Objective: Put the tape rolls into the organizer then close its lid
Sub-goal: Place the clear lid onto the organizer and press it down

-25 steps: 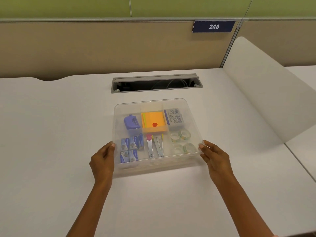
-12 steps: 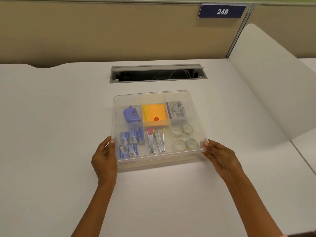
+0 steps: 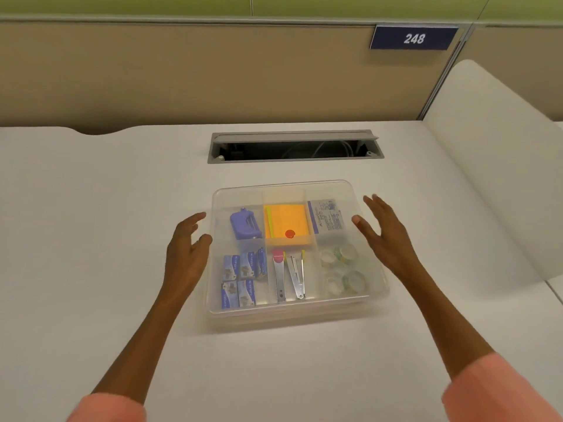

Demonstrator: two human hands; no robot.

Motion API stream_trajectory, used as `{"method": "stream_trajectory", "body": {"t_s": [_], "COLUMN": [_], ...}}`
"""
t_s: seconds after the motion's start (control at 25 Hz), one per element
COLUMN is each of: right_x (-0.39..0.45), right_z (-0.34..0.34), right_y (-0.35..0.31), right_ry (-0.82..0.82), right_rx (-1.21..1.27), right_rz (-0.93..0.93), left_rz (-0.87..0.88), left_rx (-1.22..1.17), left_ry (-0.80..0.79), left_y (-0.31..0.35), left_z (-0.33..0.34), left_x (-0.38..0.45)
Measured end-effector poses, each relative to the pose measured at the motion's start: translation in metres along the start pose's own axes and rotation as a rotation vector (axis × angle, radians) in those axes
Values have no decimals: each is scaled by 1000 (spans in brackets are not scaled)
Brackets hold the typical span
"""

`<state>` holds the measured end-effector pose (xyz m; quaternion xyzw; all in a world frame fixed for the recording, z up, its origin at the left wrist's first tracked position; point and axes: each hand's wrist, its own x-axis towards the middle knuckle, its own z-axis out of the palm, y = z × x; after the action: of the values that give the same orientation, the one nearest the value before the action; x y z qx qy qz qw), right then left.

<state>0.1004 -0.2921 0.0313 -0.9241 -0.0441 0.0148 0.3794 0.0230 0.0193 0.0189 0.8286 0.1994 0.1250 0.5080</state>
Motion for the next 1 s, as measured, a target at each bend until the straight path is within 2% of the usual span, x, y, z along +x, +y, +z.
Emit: {"method": "stream_trajectory", "body": {"t_s": [0.12,0.2,0.32,0.76,0.84,1.0], "right_x": [46,66,78,80,77,54], "right_z": [21,30,37,46,43,24], "right_y": [-4,-3,-4,5,3,-1], "right_ry": [-117,-176,-198,-194,-182,-15], "right_rx": [-204,-302,-311,-356,-260,153], "right_rz": [-150,-147,-116,-125,-114,20], "left_rz": [205,201,166,142,145,121], "left_rx": [249,348,451,280,236,226], "left_ry": [-122,-189,-212,-139,-105,64], "left_y": [6,1,-10,-5,0,-3], "left_z": [27,41,51,49,46,31], "left_x": [35,53,69,68,65,45]}}
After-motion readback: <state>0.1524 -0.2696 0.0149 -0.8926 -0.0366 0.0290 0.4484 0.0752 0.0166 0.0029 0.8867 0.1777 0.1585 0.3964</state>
